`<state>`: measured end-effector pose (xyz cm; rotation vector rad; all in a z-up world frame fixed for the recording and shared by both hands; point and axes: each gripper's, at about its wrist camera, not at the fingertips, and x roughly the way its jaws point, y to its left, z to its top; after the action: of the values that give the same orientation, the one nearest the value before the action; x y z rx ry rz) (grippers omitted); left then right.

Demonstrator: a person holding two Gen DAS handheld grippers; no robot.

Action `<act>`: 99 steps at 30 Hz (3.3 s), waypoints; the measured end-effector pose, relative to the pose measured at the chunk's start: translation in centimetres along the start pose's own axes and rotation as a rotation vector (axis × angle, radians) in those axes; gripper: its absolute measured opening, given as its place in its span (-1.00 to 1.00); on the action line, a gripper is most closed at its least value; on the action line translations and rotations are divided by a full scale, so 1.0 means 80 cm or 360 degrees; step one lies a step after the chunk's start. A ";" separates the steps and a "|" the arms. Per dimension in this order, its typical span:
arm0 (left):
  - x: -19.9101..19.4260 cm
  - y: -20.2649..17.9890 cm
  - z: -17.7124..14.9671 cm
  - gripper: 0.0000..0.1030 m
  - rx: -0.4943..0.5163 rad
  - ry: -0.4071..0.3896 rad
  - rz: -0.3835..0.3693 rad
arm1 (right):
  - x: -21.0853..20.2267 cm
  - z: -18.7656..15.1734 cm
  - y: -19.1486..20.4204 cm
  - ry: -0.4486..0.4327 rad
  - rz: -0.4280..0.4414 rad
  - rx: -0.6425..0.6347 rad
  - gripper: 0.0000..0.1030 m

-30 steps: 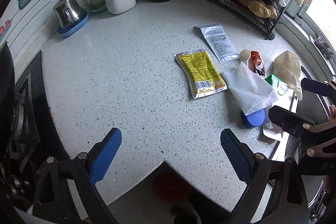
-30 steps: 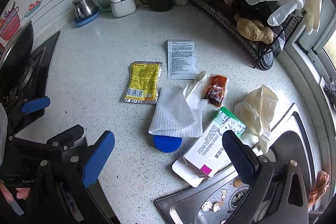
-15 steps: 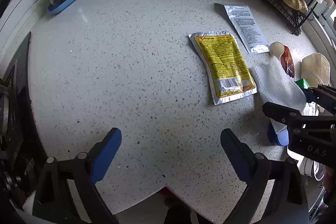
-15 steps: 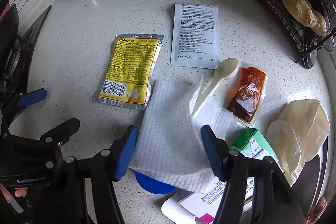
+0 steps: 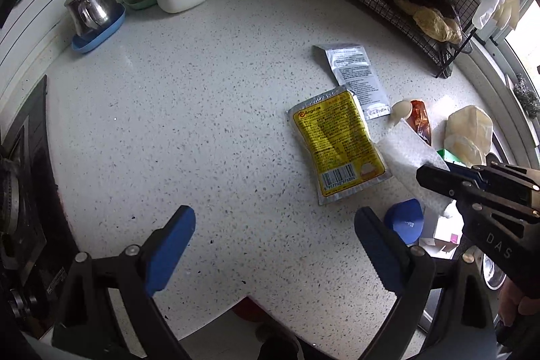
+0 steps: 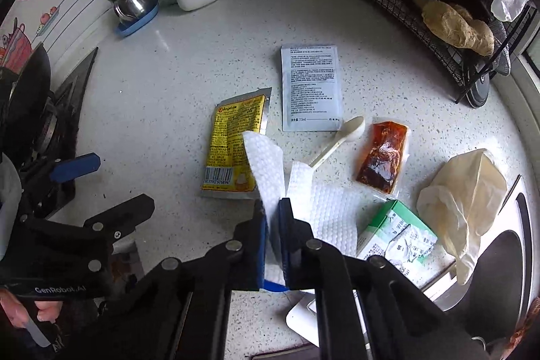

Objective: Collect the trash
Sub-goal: 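Grasp the white tissue with the right tool, then grasp the yellow sauce packet with the left tool and lift it, then carry the yellow packet and tissue down over the red bin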

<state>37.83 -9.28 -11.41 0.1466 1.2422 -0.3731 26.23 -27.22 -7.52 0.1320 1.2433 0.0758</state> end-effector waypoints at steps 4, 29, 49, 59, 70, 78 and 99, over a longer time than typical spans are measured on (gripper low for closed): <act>0.001 -0.010 0.017 0.83 -0.0001 -0.0007 -0.0024 | -0.014 0.004 -0.017 -0.0047 -0.0026 0.0049 -0.87; 0.134 -0.063 0.079 0.83 0.0076 0.0251 -0.0043 | 0.021 0.000 -0.072 0.0061 0.0099 0.0232 -0.87; 0.161 -0.086 0.107 0.99 0.0115 0.0330 0.0117 | -0.006 0.001 -0.066 0.0049 0.0029 0.0222 0.02; 0.152 -0.053 0.090 0.99 0.0106 0.0272 0.0114 | 0.047 0.005 -0.048 0.0215 0.0057 0.0204 0.38; 0.136 -0.028 0.062 0.79 0.0104 0.0189 0.0113 | 0.086 0.016 -0.036 0.0250 0.0074 0.0086 -0.85; 0.112 -0.029 0.024 0.23 0.0113 0.0099 0.0088 | 0.079 0.013 -0.027 0.0153 0.0137 0.0073 -0.90; -0.035 0.003 -0.074 0.16 0.0053 -0.0119 0.0012 | -0.008 -0.023 0.037 -0.0122 0.0076 -0.0098 -0.90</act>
<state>31.85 -6.69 -10.71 0.1644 1.1618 -0.3896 24.35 -24.29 -7.05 0.1099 1.1602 0.1491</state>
